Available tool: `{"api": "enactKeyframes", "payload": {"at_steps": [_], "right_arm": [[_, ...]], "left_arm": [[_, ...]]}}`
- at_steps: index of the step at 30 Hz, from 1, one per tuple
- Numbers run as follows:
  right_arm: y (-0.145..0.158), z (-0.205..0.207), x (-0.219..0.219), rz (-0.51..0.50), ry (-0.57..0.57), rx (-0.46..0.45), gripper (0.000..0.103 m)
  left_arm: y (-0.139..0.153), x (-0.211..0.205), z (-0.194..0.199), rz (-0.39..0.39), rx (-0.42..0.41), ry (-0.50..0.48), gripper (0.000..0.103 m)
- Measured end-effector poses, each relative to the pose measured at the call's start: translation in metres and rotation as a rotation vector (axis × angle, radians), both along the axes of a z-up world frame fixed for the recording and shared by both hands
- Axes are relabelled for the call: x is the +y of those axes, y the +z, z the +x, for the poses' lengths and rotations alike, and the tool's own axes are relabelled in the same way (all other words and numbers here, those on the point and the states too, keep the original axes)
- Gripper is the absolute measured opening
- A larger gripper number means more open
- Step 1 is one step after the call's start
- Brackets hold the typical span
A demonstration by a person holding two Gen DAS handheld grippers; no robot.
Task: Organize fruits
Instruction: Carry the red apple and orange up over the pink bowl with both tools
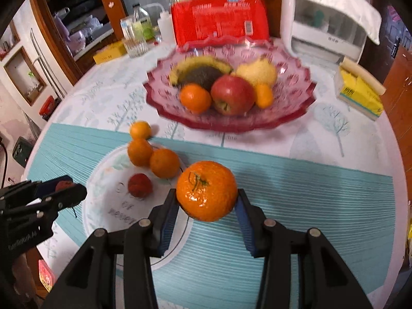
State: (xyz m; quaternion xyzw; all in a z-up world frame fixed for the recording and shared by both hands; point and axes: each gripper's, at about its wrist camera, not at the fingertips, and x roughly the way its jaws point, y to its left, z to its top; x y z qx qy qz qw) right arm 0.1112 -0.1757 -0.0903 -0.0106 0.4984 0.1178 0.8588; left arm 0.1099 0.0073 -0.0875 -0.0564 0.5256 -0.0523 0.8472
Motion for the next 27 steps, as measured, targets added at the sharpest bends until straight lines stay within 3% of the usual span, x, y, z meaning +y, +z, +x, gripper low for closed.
{"api": "enactKeyframes", "payload": {"at_steps": [5, 10, 16, 22, 27], "right_arm": [[0.043, -0.009, -0.003, 0.000, -0.032, -0.064, 0.044], [0.093, -0.014, -0.005, -0.069, -0.049, -0.146, 0.044], [0.166, -0.012, -0.015, -0.101, -0.050, -0.255, 0.045], [0.223, 0.015, -0.032, -0.099, -0.075, -0.318, 0.045], [0.245, 0.049, -0.039, -0.111, -0.100, -0.347, 0.045]], "left_arm": [[0.036, 0.002, 0.004, 0.000, -0.047, -0.044, 0.034], [0.074, 0.002, 0.018, 0.005, -0.087, -0.108, 0.034], [0.134, -0.005, 0.046, 0.022, -0.171, -0.177, 0.034], [0.184, -0.015, 0.084, 0.026, -0.229, -0.228, 0.034], [0.212, -0.026, 0.124, 0.058, -0.283, -0.226, 0.034]]}}
